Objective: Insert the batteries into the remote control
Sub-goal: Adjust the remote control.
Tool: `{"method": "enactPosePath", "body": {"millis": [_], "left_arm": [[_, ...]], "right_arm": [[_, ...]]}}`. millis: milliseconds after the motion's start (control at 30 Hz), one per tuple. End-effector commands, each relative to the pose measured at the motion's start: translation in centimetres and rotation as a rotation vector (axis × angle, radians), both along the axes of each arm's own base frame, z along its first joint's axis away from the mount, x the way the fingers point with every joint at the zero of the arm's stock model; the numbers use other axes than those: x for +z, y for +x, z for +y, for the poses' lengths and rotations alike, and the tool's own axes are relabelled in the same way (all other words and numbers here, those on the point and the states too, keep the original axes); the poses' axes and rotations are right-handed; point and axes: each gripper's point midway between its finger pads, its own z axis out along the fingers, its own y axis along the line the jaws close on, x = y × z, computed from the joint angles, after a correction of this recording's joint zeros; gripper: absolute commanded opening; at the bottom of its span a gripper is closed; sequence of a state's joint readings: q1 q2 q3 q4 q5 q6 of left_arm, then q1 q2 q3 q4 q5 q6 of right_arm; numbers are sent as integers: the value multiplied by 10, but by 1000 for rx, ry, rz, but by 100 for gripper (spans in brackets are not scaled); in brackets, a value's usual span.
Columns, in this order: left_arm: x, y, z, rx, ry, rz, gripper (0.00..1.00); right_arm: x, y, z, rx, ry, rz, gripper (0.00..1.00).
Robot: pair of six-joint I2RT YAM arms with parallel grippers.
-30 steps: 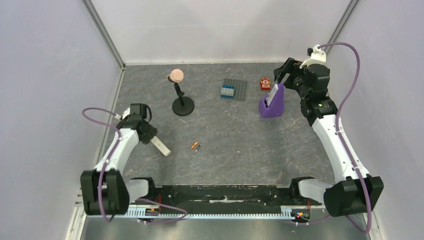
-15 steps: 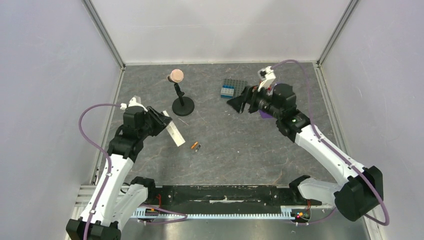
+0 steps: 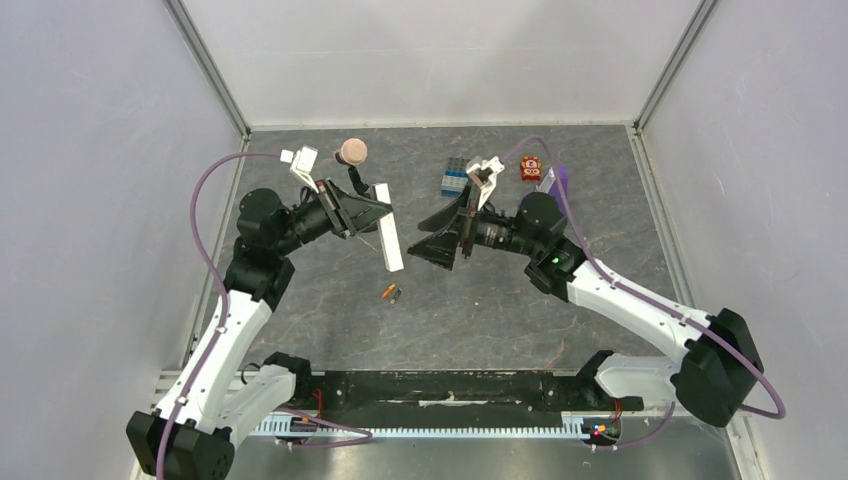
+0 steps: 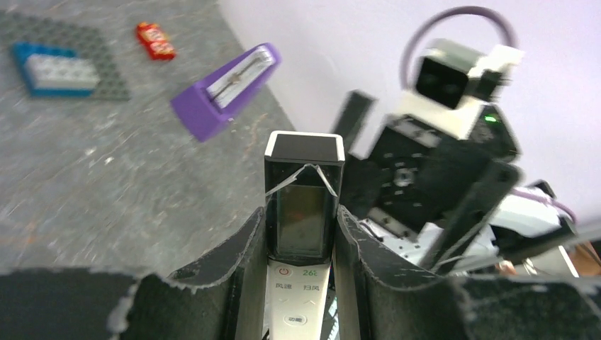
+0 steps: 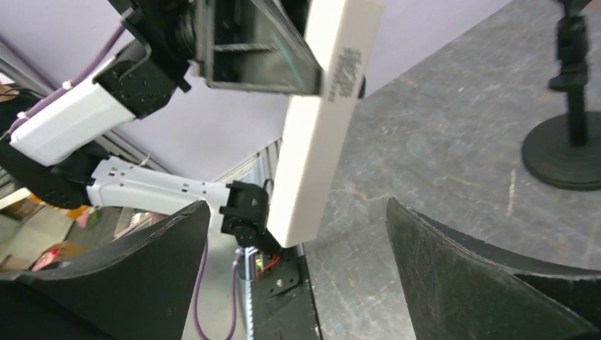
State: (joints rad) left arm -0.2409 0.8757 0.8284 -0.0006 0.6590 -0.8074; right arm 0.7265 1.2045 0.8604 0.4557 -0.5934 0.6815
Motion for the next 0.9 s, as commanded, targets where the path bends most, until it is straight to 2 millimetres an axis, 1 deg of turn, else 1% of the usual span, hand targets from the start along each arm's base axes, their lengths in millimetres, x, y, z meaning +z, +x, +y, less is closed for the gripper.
{"method": "enactPosePath", "body": {"millis": [0, 100, 333, 433, 533, 600, 667, 700, 733, 767, 800, 833, 867], "left_arm": [[71, -29, -21, -190, -82, -266, 2], [81, -34, -28, -225, -102, -285, 2], [91, -42, -35, -278, -122, -306, 2], [94, -45, -35, -287, -128, -316, 2], [93, -45, -35, -287, -128, -318, 2], [93, -44, -35, -284, -130, -317, 2], [92, -44, -35, -284, -130, -316, 2], [92, -44, -35, -284, -130, -316, 2], [92, -44, -35, -283, -130, -316, 4], [92, -44, -35, -282, -130, -316, 12], [93, -44, -35, -281, -128, -321, 21], [92, -44, -34, -274, -123, -320, 34], [90, -42, -34, -264, -110, -316, 44]], "right_arm": [[20, -11, 18, 86, 52, 8, 97], [14, -8, 24, 101, 54, 58, 94], [21, -15, 32, 173, 120, 111, 86], [26, -19, 32, 196, 154, 127, 79], [31, -24, 33, 236, 194, 139, 66], [34, -26, 35, 259, 209, 158, 51], [35, -27, 36, 275, 216, 167, 41], [34, -27, 36, 276, 215, 168, 39], [32, -26, 36, 272, 210, 169, 36], [30, -25, 37, 263, 202, 169, 34], [27, -23, 37, 251, 190, 165, 33], [24, -20, 37, 234, 171, 160, 32], [21, -18, 38, 218, 152, 156, 32]]}}
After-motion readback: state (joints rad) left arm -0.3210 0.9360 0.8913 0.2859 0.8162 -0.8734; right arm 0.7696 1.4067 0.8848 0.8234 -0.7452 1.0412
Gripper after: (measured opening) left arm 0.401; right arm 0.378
